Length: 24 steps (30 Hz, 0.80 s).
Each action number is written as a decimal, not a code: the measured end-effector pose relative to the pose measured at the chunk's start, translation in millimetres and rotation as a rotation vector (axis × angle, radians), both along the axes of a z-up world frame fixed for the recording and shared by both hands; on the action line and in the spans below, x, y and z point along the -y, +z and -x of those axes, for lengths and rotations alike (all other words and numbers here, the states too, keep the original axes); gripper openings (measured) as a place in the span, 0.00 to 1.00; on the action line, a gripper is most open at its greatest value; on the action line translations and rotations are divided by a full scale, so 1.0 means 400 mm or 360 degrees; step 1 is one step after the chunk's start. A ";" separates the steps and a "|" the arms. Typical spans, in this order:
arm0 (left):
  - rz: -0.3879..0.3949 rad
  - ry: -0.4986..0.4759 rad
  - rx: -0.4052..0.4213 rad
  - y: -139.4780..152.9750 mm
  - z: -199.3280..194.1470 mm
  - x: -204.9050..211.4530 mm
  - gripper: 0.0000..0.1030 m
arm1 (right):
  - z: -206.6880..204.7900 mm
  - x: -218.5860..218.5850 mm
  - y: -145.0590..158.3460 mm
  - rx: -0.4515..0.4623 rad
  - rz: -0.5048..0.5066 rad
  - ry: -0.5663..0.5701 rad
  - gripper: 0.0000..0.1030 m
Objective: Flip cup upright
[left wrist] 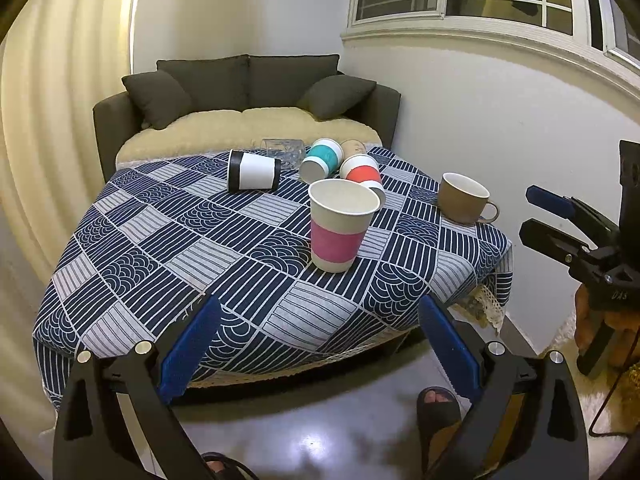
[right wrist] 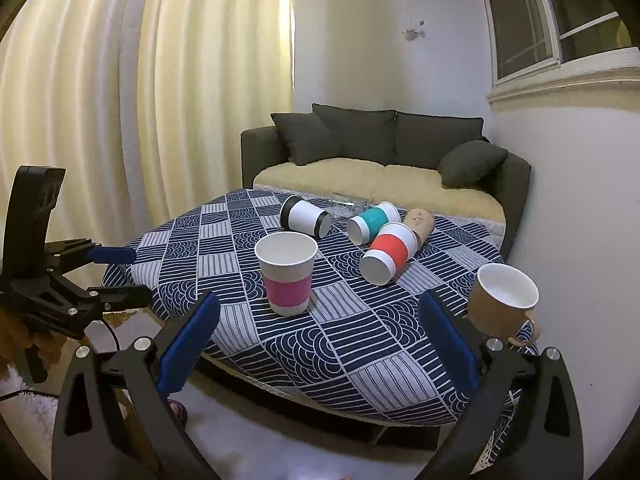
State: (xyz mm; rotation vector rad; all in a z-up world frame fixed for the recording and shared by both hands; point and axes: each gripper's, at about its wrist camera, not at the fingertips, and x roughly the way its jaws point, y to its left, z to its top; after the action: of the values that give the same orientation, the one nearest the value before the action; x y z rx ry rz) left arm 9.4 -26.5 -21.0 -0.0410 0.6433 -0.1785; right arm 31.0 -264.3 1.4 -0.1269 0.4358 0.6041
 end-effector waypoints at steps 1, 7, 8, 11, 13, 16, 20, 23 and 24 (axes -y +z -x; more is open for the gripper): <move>-0.0005 -0.0001 0.0000 -0.001 0.000 0.002 0.94 | -0.001 0.001 0.000 -0.0002 0.0000 -0.0001 0.95; -0.0021 -0.0007 -0.0009 -0.004 -0.001 0.005 0.94 | -0.004 -0.006 -0.006 -0.0019 0.0014 -0.0003 0.95; -0.0023 -0.0005 -0.0010 -0.005 -0.001 0.005 0.94 | -0.004 -0.007 -0.006 -0.0018 0.0015 -0.0001 0.95; -0.0022 -0.0010 -0.0012 -0.005 -0.001 0.005 0.94 | -0.003 -0.009 -0.008 -0.0021 0.0018 0.0004 0.95; -0.0022 -0.0012 -0.0015 -0.006 -0.002 0.005 0.94 | -0.005 -0.011 -0.010 -0.0026 0.0020 0.0004 0.95; -0.0022 -0.0022 -0.0014 -0.005 -0.001 0.007 0.94 | -0.005 -0.009 -0.010 -0.0028 0.0018 0.0002 0.95; -0.0030 -0.0028 -0.0013 -0.005 0.001 0.011 0.94 | -0.005 -0.008 -0.009 -0.0021 0.0014 -0.0001 0.95; -0.0028 -0.0025 -0.0018 -0.007 -0.001 0.010 0.94 | -0.004 -0.008 -0.011 -0.0024 0.0017 -0.0003 0.95; -0.0029 -0.0023 -0.0018 -0.006 -0.002 0.010 0.94 | -0.004 -0.009 -0.011 -0.0024 0.0017 0.0000 0.95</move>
State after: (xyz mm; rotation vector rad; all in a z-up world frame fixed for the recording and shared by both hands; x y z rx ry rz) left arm 10.0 -30.4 -23.6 -0.0198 0.6564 -0.1865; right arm 32.5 -260.9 -3.2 -0.1325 0.4535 0.6029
